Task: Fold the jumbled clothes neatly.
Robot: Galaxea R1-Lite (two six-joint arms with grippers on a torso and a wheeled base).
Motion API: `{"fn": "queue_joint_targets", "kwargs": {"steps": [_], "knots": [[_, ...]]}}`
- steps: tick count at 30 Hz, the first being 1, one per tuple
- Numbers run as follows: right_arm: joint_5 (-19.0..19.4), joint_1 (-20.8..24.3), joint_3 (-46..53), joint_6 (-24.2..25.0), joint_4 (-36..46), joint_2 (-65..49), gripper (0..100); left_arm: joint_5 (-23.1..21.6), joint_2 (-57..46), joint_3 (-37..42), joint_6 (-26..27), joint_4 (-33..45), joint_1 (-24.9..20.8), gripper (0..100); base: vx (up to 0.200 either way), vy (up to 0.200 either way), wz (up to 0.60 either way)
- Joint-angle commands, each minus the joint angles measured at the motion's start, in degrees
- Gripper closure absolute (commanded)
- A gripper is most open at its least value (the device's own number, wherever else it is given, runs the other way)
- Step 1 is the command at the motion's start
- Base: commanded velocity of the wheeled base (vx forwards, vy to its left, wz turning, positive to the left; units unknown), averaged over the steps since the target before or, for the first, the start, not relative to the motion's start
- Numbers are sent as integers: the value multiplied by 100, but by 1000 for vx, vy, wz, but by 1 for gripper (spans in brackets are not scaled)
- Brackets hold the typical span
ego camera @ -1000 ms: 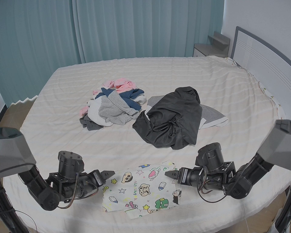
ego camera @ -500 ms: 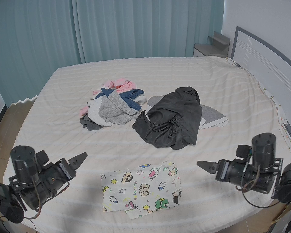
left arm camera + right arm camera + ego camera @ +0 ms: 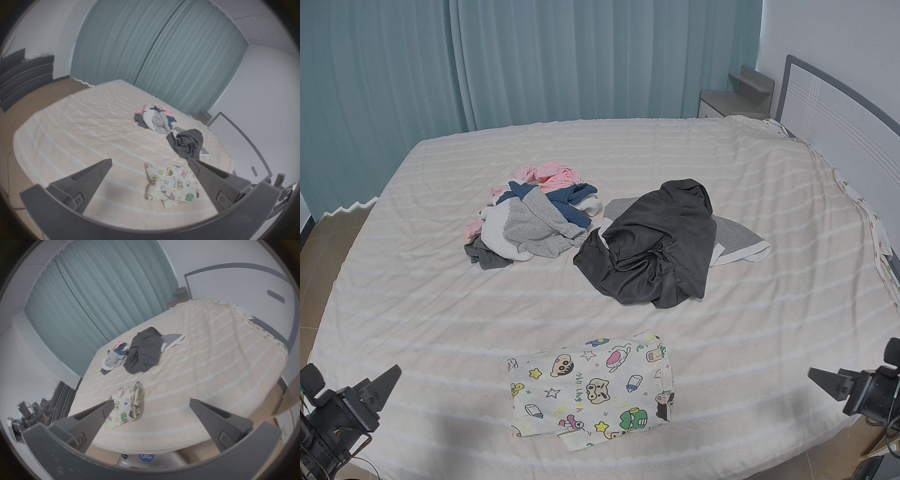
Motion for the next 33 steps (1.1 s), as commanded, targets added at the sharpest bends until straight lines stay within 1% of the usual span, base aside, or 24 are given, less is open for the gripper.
{"fn": "queue_joint_targets", "kwargs": {"steps": [1, 2, 3, 4, 6, 7, 8, 9, 11, 13, 14, 16, 19, 20, 21, 25, 27, 28, 29, 30, 32, 33], "knots": [[-228, -1007, 24, -107, 1590, -2423, 0, 155, -2505, 65, 898, 1240, 1476, 0, 0, 0, 0], [-228, -1217, -20, -159, 1845, -2695, 0, 146, -2910, 56, 1258, 1407, 1766, 0, 0, 0, 0], [-228, -1261, -20, -177, 1889, -2757, 0, 146, -2997, 56, 1337, 1442, 1810, 0, 0, 0, 0], [-219, -1534, -2, -291, 2117, -3082, 0, 146, -3578, 56, 1865, 1671, 2030, 0, 0, 0, 0], [-210, -1842, 42, -511, 2240, -3434, 0, 163, -3824, 47, 2287, 1706, 2118, 0, 0, 0, 0], [-184, -1982, 42, -643, 2276, -3583, 0, 163, -3806, 12, 2269, 1671, 2118, 0, 0, 0, 0], [-184, -2009, 51, -660, 2284, -3609, 0, 163, -3797, -5, 2269, 1662, 2118, 0, 0, 0, 0], [-158, -2263, 59, -1038, 2337, -3970, 0, 163, -3797, -84, 2278, 1627, 2118, 0, 0, 0, 0], [-8, -2536, 68, -1627, 2363, -4471, 0, 155, -3797, -76, 2357, 1636, 2118, 0, 0, 0, 0], [53, -2615, 139, -2084, 2284, -4567, 0, 120, -3797, -58, 2445, 1689, 2118, 0, 0, 0, 0], [18, -2615, 174, -2137, 2240, -4550, 0, 120, -3797, -32, 2445, 1697, 2118, 0, 0, 0, 0], [27, -2615, 244, -2155, 2161, -4550, 0, 120, -3797, 74, 2445, 1706, 2118, 0, 0, 0, 0], [71, -2615, 719, -2216, 2091, -4550, 0, 120, -3797, 338, 2445, 1706, 2118, 0, 0, 0, 0], [71, -2615, 719, -2216, 2091, -4550, 0, 120, -3797, 338, 2445, 1706, 2118, 0, 0, 0, 0], [123, -2615, 1018, -2269, 1827, -4550, 0, 128, -3797, 548, 2436, 1689, 2118, 0, 0, 0, 0], [396, -2615, 1272, -2330, 1124, -4550, 0, 137, -3797, 557, 2471, 1680, 2126, 0, 0, 0, 0], [554, -2615, 1290, -2392, 1054, -4550, 0, 155, -3797, 557, 2700, 1680, 2118, 0, 0, 0, 0], [554, -2615, 1290, -2392, 1054, -4550, 0, 155, -3797, 557, 2700, 1680, 2118, 0, 0, 0, 0], [748, -2615, 1308, -2506, 1028, -4550, 0, 155, -3797, 557, 3095, 1680, 2118, 0, 0, 0, 0], [871, -2615, 1316, -2576, 1019, -4550, 0, 155, -3797, 557, 3341, 1680, 2118, 0, 0, 0, 0], [1064, -2615, 1316, -2682, 1019, -4550, 0, 146, -3797, 557, 3702, 1680, 2135, 0, 0, 0, 0], [1125, -2615, 1325, -2717, 1019, -4550, 0, 137, -3788, 557, 3798, 1680, 2179, 0, 0, 0, 0]]}}
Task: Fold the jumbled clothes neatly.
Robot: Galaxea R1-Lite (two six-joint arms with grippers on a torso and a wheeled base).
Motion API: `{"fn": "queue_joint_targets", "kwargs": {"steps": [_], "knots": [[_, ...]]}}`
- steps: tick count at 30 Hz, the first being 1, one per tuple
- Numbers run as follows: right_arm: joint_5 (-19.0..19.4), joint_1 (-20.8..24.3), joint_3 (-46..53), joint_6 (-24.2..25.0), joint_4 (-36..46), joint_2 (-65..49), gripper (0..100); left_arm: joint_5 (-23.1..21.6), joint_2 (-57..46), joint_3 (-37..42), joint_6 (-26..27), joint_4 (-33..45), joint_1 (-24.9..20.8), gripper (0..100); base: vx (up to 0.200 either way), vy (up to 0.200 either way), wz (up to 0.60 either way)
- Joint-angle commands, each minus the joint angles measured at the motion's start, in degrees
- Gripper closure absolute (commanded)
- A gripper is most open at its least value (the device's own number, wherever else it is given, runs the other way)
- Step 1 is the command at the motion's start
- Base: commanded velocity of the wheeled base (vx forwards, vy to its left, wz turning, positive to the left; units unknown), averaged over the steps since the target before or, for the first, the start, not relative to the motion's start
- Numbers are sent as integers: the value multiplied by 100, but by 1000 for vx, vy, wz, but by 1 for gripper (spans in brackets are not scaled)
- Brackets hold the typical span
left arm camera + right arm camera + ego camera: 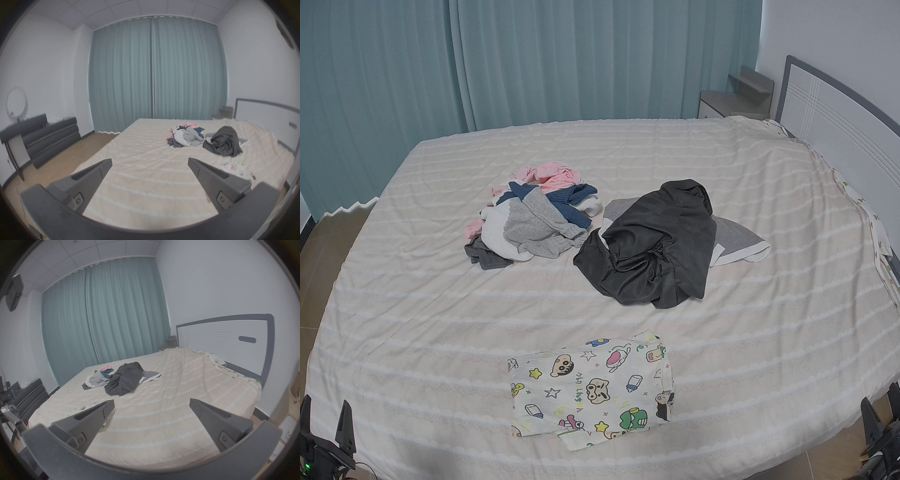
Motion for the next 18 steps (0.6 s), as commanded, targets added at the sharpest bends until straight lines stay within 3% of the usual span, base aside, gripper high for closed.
{"fn": "queue_joint_targets", "kwargs": {"steps": [1, 5, 6, 7, 8, 10, 13, 15, 18], "knots": [[398, -4, 118, -264, -11, 13, 0, -10, 68, 35, 513, -4, 255, 0, 0, 0, 0], [433, -13, 92, -361, 42, 22, 0, -10, 191, 27, 531, -4, 774, 0, 0, 0, 0], [460, -197, 83, -466, 59, 4, 0, -19, 173, 35, 539, -4, 993, 0, 0, 0, 0], [460, -197, 83, -466, 59, 4, 0, -19, 173, 35, 539, -4, 993, 0, 0, 0, 0], [565, -786, 74, -554, 130, -66, 0, -28, 94, 35, 531, -13, 976, 0, 0, 0, 0], [548, -1032, 109, -668, 59, -83, 0, -28, 86, 35, 487, -4, 976, 0, 0, 0, 0], [521, -979, 127, -730, -99, -92, 0, -46, 68, 35, 478, -4, 932, 0, 0, 0, 0], [759, -953, 127, -756, -72, -110, 0, -371, -187, 44, 478, -30, 492, 0, 0, 0, 0], [1312, -707, 127, -1038, -64, -558, 0, -986, -310, 44, 135, -13, 528, 0, 0, 0, 0]]}}
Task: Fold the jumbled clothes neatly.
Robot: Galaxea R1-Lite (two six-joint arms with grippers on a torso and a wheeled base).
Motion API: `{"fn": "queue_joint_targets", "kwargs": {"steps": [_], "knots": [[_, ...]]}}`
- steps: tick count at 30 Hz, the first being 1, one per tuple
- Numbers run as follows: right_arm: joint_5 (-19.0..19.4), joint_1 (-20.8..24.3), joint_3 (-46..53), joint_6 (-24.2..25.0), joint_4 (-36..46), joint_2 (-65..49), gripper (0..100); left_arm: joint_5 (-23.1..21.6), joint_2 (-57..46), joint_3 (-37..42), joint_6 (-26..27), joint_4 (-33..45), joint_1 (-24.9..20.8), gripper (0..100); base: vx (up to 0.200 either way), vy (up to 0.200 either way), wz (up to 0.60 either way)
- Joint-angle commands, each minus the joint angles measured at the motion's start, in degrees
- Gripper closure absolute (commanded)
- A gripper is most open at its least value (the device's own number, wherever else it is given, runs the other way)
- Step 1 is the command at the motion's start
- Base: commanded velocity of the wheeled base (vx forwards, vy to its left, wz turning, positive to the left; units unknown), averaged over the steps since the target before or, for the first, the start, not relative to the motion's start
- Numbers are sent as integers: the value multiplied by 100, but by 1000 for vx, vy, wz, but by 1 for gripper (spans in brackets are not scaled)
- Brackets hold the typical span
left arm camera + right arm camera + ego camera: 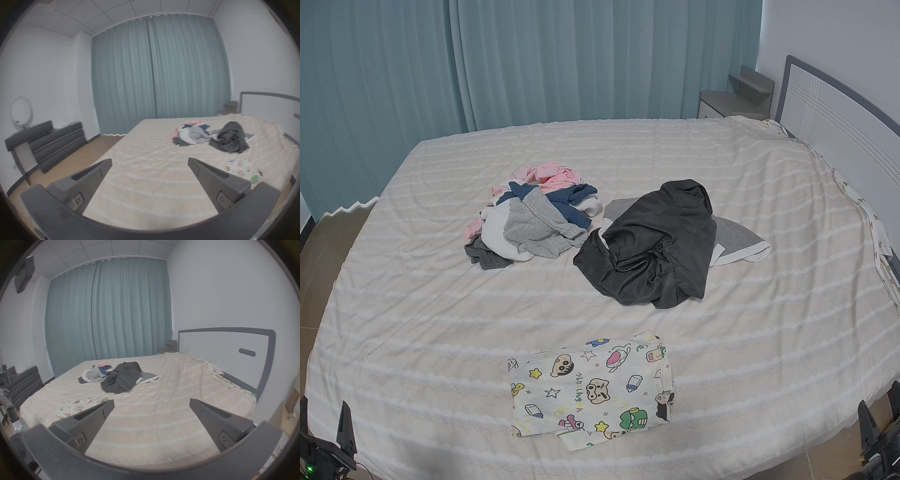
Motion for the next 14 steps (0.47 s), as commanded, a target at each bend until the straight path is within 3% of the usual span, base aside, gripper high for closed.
{"fn": "queue_joint_targets", "kwargs": {"steps": [1, 3, 7, 11, 14], "knots": [[569, 195, 101, -500, 106, -455, 0, -781, -331, 40, -456, -6, -239, 0, 0, 0, 0], [543, 186, 101, -623, 317, -455, 0, -930, -383, 48, -526, -24, -230, 0, 0, 0, 0], [394, 186, 101, -376, 282, -446, 0, -1053, -401, 48, -508, -33, -230, 0, 0, 0, 0], [367, 186, 101, -376, 282, -446, 0, -1906, -401, 92, -210, 55, -230, 0, 0, 0, 0], [376, 186, 101, -394, 291, -446, 0, -1888, -401, 92, -183, 64, -230, 0, 0, 0, 0]]}}
